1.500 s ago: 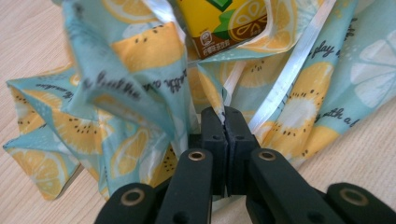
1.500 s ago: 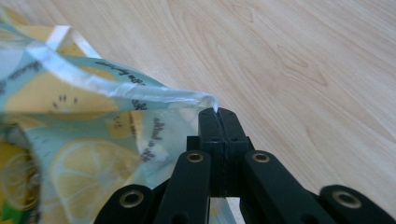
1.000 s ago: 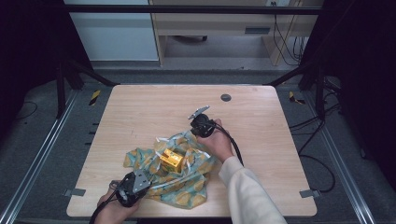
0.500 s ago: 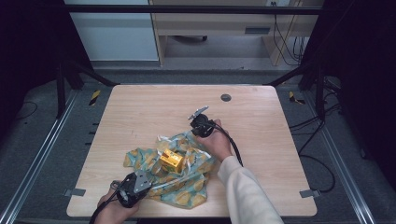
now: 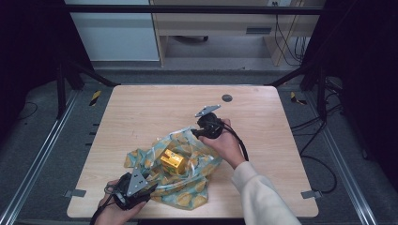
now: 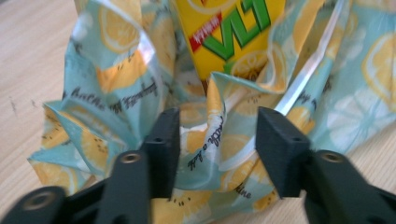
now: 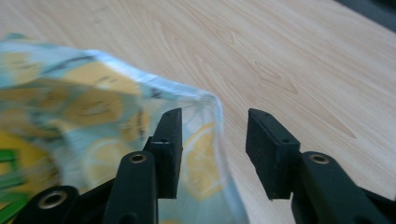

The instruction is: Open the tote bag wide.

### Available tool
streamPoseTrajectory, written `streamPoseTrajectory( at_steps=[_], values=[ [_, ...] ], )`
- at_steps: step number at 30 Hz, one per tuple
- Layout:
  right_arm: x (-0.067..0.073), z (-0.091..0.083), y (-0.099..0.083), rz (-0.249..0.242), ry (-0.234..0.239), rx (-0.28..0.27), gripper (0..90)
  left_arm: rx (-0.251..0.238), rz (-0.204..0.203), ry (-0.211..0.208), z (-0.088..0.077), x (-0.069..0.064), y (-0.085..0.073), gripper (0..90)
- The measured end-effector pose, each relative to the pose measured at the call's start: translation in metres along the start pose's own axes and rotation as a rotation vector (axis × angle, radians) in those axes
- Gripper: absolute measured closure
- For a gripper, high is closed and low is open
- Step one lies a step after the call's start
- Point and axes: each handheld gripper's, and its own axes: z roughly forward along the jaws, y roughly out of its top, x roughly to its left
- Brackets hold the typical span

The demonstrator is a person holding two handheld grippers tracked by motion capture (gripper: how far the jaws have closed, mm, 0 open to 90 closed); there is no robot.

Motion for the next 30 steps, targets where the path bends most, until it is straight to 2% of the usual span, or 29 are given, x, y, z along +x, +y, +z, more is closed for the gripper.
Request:
streamPoseTrajectory(
  at_steps=[1,2,4,6,9,12,13,17,21,24,25,28,30],
  values=[
    [0.002,-0.007,0.0,-0.012,0.002,-0.007,52.4,-0.024,-0.004,0.004,-0.002,0.001,0.001,47.4],
    [0.004,-0.013,0.001,-0.016,0.006,-0.016,49.8,-0.046,-0.028,-0.003,-0.003,0.001,0.001,46.5],
    [0.007,-0.026,0.0,-0.027,0.013,-0.028,50.4,-0.069,-0.05,-0.009,-0.005,0.004,0.003,45.0],
    [0.008,-0.038,-0.001,-0.029,0.02,-0.043,49.6,-0.075,-0.072,-0.011,-0.007,0.006,0.005,42.8],
    [0.013,-0.052,-0.006,-0.043,0.048,-0.042,46.8,-0.11,-0.107,-0.016,-0.012,0.008,0.007,42.3],
    [0.021,-0.065,-0.017,-0.059,0.077,-0.058,47.6,-0.116,-0.115,0.004,-0.018,0.01,0.009,42.1],
    [0.023,-0.067,-0.022,-0.056,0.084,-0.062,47.7,-0.132,-0.125,0.01,-0.02,0.011,0.01,42.5],
    [0.03,-0.071,-0.04,-0.061,0.11,-0.061,45.8,-0.132,-0.106,0.064,-0.024,0.018,0.017,42.5],
    [0.037,-0.071,-0.053,-0.08,0.106,-0.038,39.3,-0.1,-0.105,0.118,-0.012,0.032,0.026,40.8],
    [0.042,-0.071,-0.065,-0.077,0.124,-0.015,35.5,-0.071,-0.126,0.114,0.0,0.045,0.028,40.0],
    [0.043,-0.071,-0.069,-0.079,0.139,-0.012,37.2,-0.061,-0.132,0.104,0.004,0.047,0.027,41.7],
    [0.05,-0.073,-0.084,-0.098,0.171,0.011,57.4,-0.034,-0.099,0.084,0.013,0.047,0.018,54.4],
    [0.053,-0.073,-0.093,-0.098,0.189,0.016,70.4,-0.007,-0.078,0.09,0.016,0.044,0.014,63.8]
  ],
)
